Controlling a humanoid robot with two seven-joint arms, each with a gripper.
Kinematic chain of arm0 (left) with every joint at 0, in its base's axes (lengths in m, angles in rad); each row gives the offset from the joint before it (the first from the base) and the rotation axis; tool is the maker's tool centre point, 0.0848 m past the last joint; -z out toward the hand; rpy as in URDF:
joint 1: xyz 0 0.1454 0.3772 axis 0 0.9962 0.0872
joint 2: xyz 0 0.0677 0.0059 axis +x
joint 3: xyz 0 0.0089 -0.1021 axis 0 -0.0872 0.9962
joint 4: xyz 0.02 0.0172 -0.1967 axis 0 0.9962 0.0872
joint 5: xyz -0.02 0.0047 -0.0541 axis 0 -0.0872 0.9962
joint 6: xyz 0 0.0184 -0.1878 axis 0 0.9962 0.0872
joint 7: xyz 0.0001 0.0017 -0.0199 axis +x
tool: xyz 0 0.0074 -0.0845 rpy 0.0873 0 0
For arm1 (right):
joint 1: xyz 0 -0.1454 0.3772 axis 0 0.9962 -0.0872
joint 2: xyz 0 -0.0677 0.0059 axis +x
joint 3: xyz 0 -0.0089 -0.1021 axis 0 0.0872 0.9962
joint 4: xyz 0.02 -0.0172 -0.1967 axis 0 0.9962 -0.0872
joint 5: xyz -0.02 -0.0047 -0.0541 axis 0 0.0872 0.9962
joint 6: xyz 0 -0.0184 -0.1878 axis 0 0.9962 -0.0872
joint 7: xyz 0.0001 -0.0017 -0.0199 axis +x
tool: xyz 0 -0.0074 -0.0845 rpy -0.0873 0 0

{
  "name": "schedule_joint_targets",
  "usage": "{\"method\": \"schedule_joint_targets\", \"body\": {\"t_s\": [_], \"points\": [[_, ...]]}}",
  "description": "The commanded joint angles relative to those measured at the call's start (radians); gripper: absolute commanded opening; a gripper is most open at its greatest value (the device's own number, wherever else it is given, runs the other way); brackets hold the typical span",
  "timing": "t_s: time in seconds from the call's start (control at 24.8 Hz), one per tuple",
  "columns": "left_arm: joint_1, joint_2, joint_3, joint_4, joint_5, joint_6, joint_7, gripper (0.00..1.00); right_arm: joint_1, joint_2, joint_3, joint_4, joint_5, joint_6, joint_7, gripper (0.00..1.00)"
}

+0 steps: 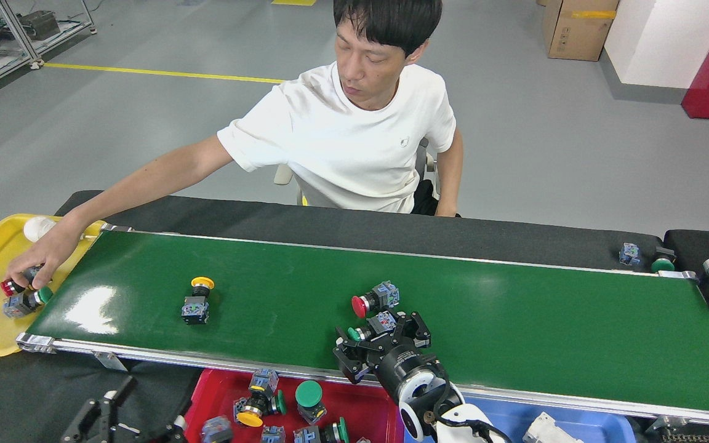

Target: Pick switch part from conveyor to tray

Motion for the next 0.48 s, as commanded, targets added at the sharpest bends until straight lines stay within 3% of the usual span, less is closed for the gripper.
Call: {"method": "schedule_joint_targets", "body": {"t_s": [0.0,0.12,0.24,0.36,0.44], "points": [[-0.03,0.014,0.019,0.031,0.005,0.0,-0.011,1.0,-0.026,-0.009,-0.002,-0.009,-0.003,0.005,0.001,0.46],[-0.073,0.014,0.016,0.045,-0.003,0.011,-0.016,1.0,-0.018,-0.01,-0.002,-0.047,-0.006,-0.021,0.007,0.45],[-0.146,0.006,0.007,0.073,-0.022,0.029,-0.076,1.0,0.045,-0.041,-0.009,-0.202,-0.015,-0.154,0.049,0.45],[-0.277,0.001,-0.039,0.189,-0.08,0.081,-0.086,1.0,0.146,-0.127,-0.009,-0.363,-0.113,-0.34,0.075,0.46],[-0.35,0.008,-0.065,0.278,-0.088,0.101,-0.086,1.0,0.192,-0.165,-0.008,-0.405,-0.158,-0.481,0.075,0.47]]}}
